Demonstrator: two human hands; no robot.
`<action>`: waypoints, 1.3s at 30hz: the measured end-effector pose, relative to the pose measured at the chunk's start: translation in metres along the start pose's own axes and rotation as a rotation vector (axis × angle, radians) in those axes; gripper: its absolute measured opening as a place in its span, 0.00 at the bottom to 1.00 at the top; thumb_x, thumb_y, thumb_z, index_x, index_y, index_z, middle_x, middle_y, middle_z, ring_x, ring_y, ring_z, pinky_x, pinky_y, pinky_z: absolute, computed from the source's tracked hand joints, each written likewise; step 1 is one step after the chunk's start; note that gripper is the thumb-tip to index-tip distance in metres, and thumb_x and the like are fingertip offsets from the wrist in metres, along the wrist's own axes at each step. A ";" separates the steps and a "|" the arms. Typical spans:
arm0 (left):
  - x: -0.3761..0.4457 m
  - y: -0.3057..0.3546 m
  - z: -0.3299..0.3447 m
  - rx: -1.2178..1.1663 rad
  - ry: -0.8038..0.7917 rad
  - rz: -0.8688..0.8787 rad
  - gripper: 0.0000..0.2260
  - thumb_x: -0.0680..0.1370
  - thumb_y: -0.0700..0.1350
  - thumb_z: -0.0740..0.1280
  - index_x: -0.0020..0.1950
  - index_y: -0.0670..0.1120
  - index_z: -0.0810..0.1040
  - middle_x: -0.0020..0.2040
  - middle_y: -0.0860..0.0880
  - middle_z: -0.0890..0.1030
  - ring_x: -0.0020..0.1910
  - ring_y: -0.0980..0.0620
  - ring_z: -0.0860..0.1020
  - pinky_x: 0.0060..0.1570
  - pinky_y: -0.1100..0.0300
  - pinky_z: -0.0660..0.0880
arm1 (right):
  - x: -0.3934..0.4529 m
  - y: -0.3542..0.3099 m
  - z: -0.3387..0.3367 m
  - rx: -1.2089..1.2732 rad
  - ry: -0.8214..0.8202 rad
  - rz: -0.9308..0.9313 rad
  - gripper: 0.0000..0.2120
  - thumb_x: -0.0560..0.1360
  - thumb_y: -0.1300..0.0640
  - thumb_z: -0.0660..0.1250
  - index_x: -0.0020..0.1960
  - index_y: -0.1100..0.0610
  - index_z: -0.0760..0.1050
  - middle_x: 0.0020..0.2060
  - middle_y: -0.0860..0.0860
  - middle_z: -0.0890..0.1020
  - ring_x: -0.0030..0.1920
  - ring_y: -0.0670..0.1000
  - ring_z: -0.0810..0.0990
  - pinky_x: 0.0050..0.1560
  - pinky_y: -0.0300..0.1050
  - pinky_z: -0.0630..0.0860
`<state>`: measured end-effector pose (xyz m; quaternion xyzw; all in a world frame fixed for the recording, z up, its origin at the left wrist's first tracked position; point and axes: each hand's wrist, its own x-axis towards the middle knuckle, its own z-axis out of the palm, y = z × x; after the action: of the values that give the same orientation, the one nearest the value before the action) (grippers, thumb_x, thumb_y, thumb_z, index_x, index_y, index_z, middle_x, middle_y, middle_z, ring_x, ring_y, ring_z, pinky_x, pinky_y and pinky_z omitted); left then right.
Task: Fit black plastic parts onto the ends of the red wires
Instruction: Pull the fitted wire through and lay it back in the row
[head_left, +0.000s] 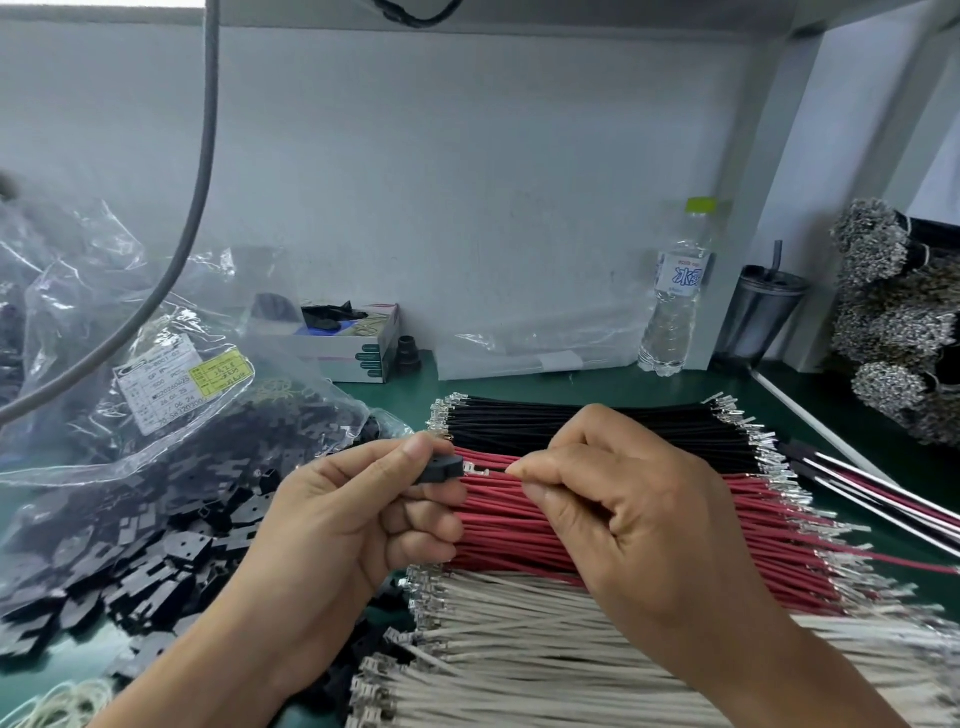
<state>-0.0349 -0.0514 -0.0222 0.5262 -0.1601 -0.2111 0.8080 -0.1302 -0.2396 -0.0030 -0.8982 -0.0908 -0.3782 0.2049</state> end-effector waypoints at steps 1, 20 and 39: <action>0.000 0.000 0.001 0.004 0.003 0.002 0.15 0.70 0.48 0.74 0.50 0.39 0.87 0.40 0.37 0.84 0.31 0.48 0.82 0.31 0.60 0.82 | 0.000 -0.001 -0.001 -0.031 -0.002 -0.017 0.07 0.78 0.54 0.68 0.49 0.49 0.85 0.39 0.41 0.77 0.34 0.42 0.74 0.33 0.34 0.71; -0.009 0.003 0.008 0.349 -0.030 0.217 0.15 0.68 0.46 0.82 0.54 0.49 0.88 0.46 0.42 0.88 0.39 0.45 0.86 0.33 0.57 0.82 | -0.001 -0.002 0.008 -0.161 -0.012 -0.083 0.07 0.80 0.55 0.66 0.49 0.52 0.83 0.42 0.44 0.77 0.38 0.44 0.77 0.32 0.43 0.75; -0.008 0.002 0.003 0.623 0.024 0.340 0.08 0.69 0.46 0.79 0.46 0.55 0.89 0.31 0.46 0.85 0.25 0.46 0.81 0.23 0.61 0.74 | 0.001 -0.013 -0.014 -0.223 -0.018 -0.112 0.04 0.75 0.49 0.71 0.45 0.48 0.82 0.41 0.41 0.77 0.43 0.46 0.75 0.38 0.35 0.69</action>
<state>-0.0434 -0.0491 -0.0194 0.7156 -0.2926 -0.0085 0.6343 -0.1426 -0.2342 0.0099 -0.9123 -0.1002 -0.3885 0.0813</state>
